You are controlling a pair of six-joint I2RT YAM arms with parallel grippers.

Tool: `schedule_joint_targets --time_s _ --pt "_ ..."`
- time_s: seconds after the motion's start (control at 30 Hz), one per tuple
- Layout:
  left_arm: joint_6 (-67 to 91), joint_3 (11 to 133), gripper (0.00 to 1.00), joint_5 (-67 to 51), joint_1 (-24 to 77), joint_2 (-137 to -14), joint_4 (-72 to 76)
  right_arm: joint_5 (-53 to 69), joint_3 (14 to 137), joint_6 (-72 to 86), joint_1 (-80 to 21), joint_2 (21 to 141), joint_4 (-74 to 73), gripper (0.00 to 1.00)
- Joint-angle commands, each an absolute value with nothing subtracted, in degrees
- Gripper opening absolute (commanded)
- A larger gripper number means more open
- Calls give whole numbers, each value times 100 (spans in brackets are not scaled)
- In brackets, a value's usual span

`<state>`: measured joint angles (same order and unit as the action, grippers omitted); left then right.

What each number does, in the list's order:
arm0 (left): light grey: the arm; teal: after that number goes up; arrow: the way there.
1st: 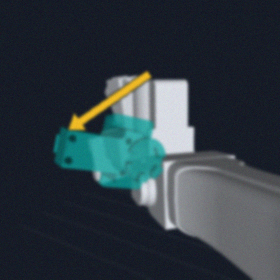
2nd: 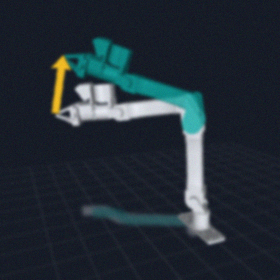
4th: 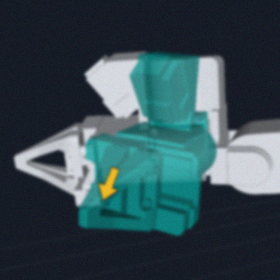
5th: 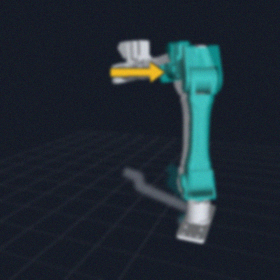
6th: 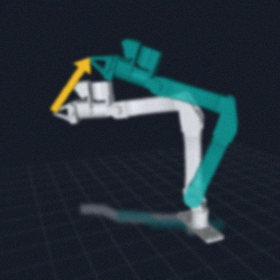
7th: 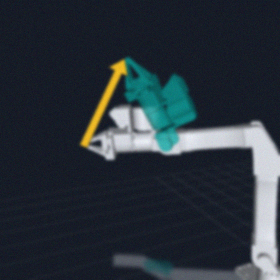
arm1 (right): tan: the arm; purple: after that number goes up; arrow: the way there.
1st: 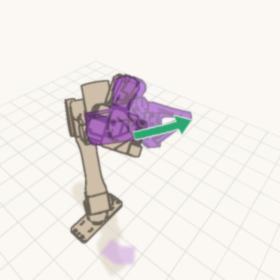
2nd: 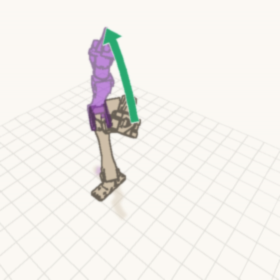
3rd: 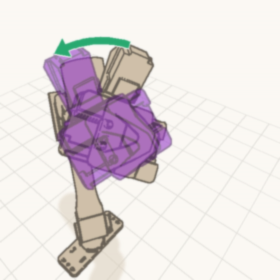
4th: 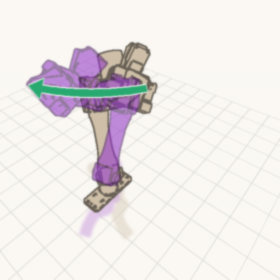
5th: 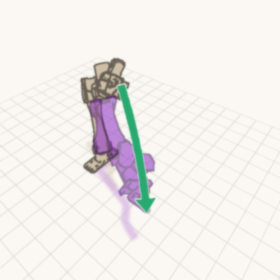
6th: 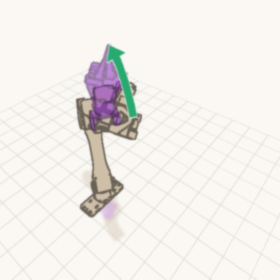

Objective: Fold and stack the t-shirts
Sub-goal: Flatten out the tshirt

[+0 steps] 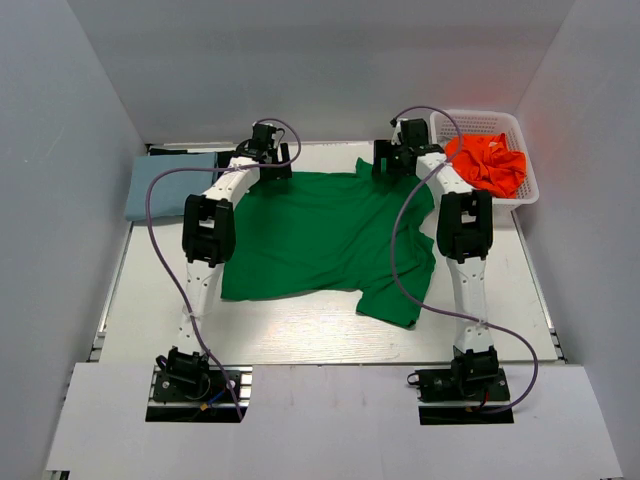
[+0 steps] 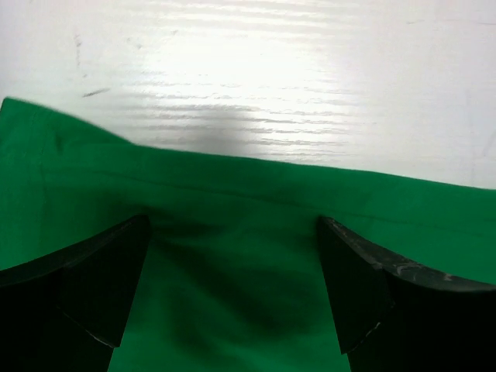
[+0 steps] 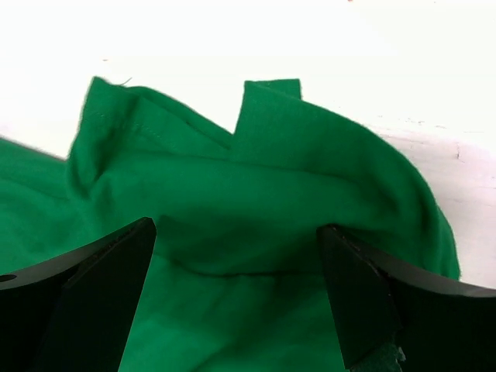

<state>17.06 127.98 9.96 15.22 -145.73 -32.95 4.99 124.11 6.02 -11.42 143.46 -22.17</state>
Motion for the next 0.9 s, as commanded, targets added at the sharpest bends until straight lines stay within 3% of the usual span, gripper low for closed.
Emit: schedule_joint_targets --time_s 0.0,0.07,0.2,0.4,0.6,0.77,0.87 --pt "1398 12938 100 414 1529 -13967 -2997 782 12411 290 -1186 13520 -2134 90" --pt "1397 12693 100 413 1599 -13425 -2892 730 12209 342 -1257 12827 -2206 90" --pt "1476 11595 100 229 1652 -12254 -2830 695 10172 693 -1397 11490 -2066 90" --pt "2399 8164 100 -25 1652 -10488 -2384 29 6948 1696 -1310 9223 -1617 90" --pt "2802 6252 100 -282 1652 -9309 -2083 -852 5863 2109 -1117 8719 -1846 90" --pt "2874 5608 100 87 1652 -9105 -1846 -985 5678 2171 -923 9130 -1600 90" --pt "2874 5502 100 272 1652 -9281 -1784 -792 5608 2162 -826 9359 -1608 82"
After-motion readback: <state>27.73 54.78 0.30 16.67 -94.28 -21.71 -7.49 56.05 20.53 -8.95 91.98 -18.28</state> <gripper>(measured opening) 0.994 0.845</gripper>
